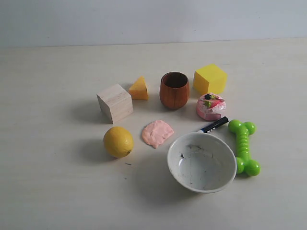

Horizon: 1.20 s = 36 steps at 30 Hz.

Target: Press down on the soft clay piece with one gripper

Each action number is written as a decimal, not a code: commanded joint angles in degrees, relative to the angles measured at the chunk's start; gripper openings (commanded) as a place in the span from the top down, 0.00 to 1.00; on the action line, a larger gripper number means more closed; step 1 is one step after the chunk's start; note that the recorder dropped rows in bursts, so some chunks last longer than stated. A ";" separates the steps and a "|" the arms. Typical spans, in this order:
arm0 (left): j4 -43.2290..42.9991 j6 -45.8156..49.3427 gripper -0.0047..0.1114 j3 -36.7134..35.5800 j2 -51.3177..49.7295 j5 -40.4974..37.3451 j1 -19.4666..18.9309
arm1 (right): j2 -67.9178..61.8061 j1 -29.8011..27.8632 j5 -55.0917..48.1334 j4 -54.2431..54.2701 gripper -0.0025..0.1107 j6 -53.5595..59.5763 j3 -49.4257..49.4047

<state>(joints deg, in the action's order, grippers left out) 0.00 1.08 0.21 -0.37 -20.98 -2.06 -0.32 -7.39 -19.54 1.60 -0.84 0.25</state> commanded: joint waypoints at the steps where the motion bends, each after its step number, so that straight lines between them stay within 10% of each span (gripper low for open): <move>1: 0.83 0.28 0.96 -0.21 0.37 0.51 0.33 | 0.32 0.07 0.37 -0.02 0.98 0.20 -0.25; 10: 0.83 0.28 0.96 -0.21 0.37 0.63 0.33 | 0.32 0.07 0.37 -0.02 0.98 0.20 -0.25; 17: 2.47 -0.05 0.96 -0.21 0.37 25.20 0.33 | 0.32 0.07 0.37 -0.02 0.98 0.20 -0.25; 28: 2.59 -6.03 0.96 -0.21 0.37 31.08 0.33 | 0.32 0.07 0.37 -0.02 0.98 0.20 -0.25; 36: 2.59 -10.93 0.96 19.44 -10.24 23.46 0.41 | 0.32 0.07 0.37 -0.02 0.98 0.20 -0.25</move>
<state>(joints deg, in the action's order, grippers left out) 2.10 -7.00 11.58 -4.90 5.52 -2.06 -0.32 -7.39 -19.54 1.60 -0.84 0.25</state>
